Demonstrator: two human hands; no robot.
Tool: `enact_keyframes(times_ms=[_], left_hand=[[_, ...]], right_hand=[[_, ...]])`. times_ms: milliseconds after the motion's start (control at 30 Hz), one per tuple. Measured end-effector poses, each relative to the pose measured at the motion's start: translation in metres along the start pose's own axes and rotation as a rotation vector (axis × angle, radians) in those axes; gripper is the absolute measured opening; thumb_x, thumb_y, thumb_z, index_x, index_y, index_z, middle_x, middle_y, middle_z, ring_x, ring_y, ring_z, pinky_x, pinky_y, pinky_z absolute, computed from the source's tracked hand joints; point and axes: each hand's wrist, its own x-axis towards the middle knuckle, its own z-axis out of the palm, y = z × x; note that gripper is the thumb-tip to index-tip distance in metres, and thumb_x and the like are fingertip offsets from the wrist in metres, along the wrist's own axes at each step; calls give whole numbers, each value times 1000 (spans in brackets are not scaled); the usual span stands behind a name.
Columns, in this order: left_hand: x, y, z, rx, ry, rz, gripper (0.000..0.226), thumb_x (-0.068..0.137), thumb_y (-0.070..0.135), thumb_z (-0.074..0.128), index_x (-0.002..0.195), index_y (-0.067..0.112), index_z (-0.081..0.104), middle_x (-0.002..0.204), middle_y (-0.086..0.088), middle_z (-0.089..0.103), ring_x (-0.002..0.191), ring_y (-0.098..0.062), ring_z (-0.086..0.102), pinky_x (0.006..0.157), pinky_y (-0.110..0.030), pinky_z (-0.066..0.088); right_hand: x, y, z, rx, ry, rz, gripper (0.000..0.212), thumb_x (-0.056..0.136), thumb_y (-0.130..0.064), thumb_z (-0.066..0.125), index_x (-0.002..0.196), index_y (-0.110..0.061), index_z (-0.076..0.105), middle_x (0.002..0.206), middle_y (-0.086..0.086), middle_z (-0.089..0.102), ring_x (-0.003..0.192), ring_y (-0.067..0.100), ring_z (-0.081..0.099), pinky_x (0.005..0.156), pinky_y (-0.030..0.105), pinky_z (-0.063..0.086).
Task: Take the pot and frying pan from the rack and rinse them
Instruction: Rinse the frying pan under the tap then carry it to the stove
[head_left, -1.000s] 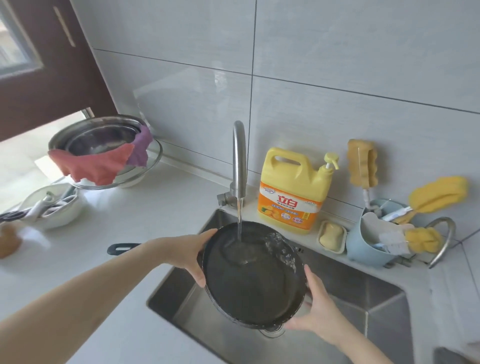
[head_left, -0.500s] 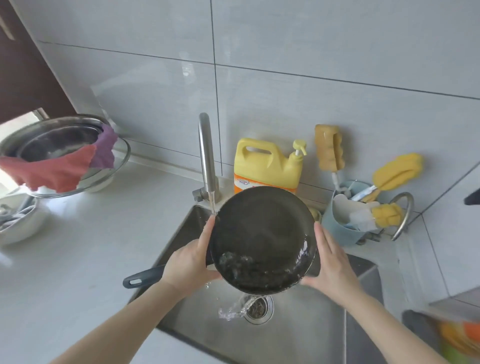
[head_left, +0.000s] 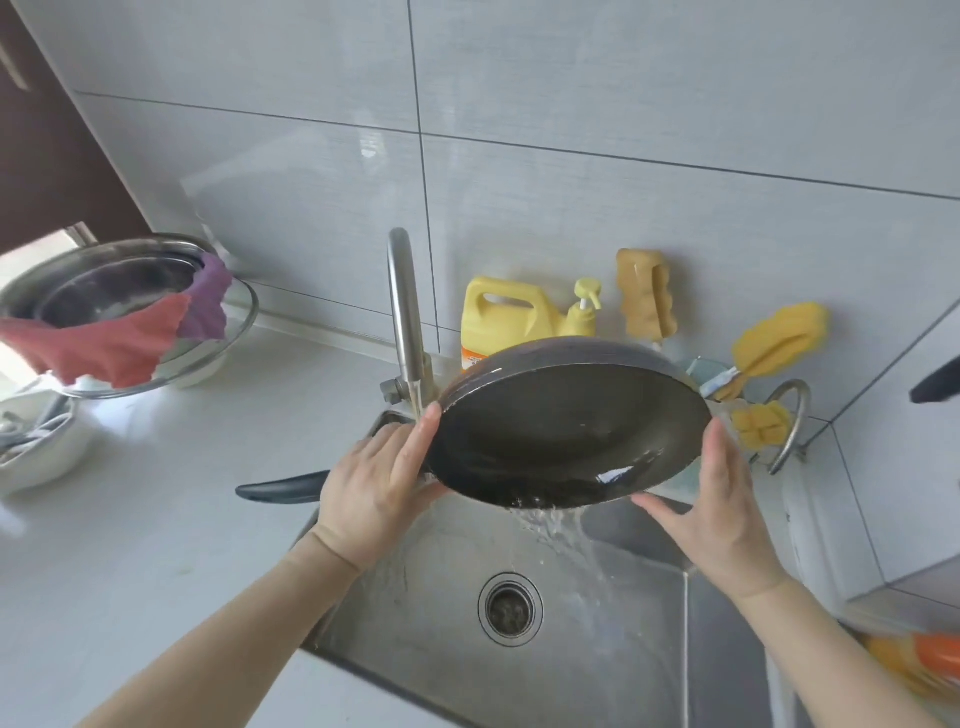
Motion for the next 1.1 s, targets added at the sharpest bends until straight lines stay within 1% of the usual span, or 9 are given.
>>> enact_keyframes(times_ms=[67, 133, 300, 433, 600, 700, 800, 933, 1100], left_hand=[[8, -6, -7, 12, 62, 49, 103, 74, 37, 85, 146, 6, 19, 92, -12, 60, 82, -24, 56, 60, -33, 46], [17, -8, -17, 16, 127, 78, 110, 75, 35, 85, 152, 9, 10, 100, -10, 52, 84, -25, 55, 62, -33, 44], [40, -9, -32, 29, 231, 100, 119, 73, 31, 87, 154, 12, 1, 98, -8, 47, 83, -24, 52, 65, -30, 40], [51, -10, -36, 23, 244, 118, 106, 71, 31, 88, 146, 11, 16, 99, -9, 46, 83, -24, 51, 66, -30, 40], [38, -9, -26, -12, 159, 101, 99, 78, 37, 81, 147, 11, 16, 100, -8, 48, 84, -23, 53, 61, -33, 46], [21, -5, -14, -57, 10, 45, 97, 81, 47, 73, 148, 8, 16, 99, -4, 49, 82, -20, 52, 61, -31, 45], [6, 0, -6, -139, -235, -90, 102, 78, 64, 59, 152, 10, 14, 80, 0, 57, 69, -17, 55, 54, -28, 44], [-15, 0, 5, -301, -784, -360, 127, 68, 64, 73, 140, 51, -31, 94, 2, 65, 84, -21, 63, 68, -29, 46], [-23, -17, 19, -737, -1188, -582, 130, 63, 32, 87, 129, 70, -18, 123, 17, 63, 115, -10, 58, 101, -27, 42]], right_hand=[[10, -4, -11, -41, 91, -101, 72, 95, -42, 55, 141, -5, 13, 126, 21, 35, 116, 43, 38, 102, 51, 33], [25, -12, -24, -59, 150, -141, 63, 100, -50, 41, 135, -3, 20, 121, 20, 36, 109, 41, 39, 97, 52, 35], [45, -24, -48, -59, 252, -29, 58, 96, -54, 46, 115, 0, 33, 112, 16, 37, 100, 40, 42, 83, 62, 46], [46, -18, -49, -101, 282, -72, 57, 93, -48, 55, 115, -1, 32, 111, 17, 38, 99, 40, 42, 76, 69, 48], [39, -23, -50, 15, 133, 161, 68, 90, -52, 58, 130, -9, 24, 128, 23, 38, 114, 42, 40, 94, 66, 43], [24, -17, -42, -10, 16, -17, 76, 93, -54, 53, 143, -8, 18, 128, 20, 37, 115, 41, 38, 100, 53, 38], [5, -9, -33, 77, -320, 195, 123, 68, -33, 83, 155, -35, -5, 150, -2, 29, 135, 19, 31, 107, 49, 34], [-13, -2, -22, 279, -690, 438, 134, 64, -34, 90, 145, -58, -15, 150, -43, -3, 139, -11, 16, 115, 36, 28], [-7, 3, -6, 563, -1027, 603, 135, 55, -19, 91, 148, -56, 1, 145, -19, 44, 131, 2, 47, 111, 31, 39]])
